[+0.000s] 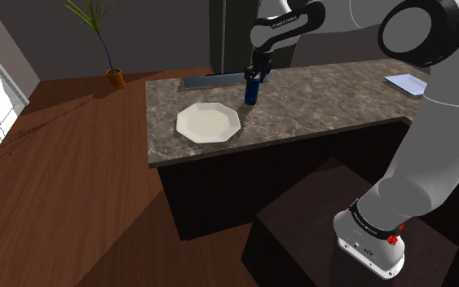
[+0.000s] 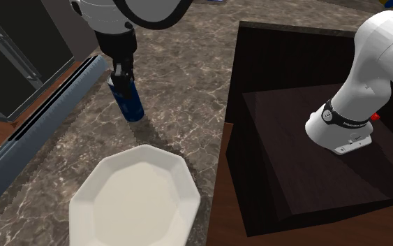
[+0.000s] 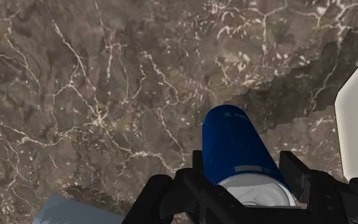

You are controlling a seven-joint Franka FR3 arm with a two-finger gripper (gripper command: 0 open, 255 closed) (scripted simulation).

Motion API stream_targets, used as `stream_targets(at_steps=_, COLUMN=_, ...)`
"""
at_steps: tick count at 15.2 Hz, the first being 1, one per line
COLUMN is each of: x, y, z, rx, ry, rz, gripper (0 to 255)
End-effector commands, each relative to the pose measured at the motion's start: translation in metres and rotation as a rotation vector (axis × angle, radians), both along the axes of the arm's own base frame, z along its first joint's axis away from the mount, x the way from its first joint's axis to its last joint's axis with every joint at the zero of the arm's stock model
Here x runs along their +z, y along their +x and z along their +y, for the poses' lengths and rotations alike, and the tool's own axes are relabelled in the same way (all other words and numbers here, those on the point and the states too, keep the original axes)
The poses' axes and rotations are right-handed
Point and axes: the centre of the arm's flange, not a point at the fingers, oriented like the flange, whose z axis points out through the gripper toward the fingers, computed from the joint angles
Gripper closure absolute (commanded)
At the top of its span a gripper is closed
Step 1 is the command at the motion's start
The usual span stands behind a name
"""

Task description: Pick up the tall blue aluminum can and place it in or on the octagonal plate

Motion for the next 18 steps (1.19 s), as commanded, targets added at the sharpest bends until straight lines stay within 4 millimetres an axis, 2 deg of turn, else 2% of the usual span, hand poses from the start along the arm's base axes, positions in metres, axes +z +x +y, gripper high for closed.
stream_targets(at_steps=1, x=0.000, y=0.000, z=0.000, rx=0.000, ry=0.000, rz=0.001, gripper=255)
stream_targets(at_steps=3, x=0.000, y=0.000, z=0.000, rx=0.000, ry=0.000, rz=0.001, gripper=255)
stream_targets(at_steps=18, x=0.079, y=0.000, z=0.000, rx=0.000, ry=0.000, rz=0.001, gripper=255)
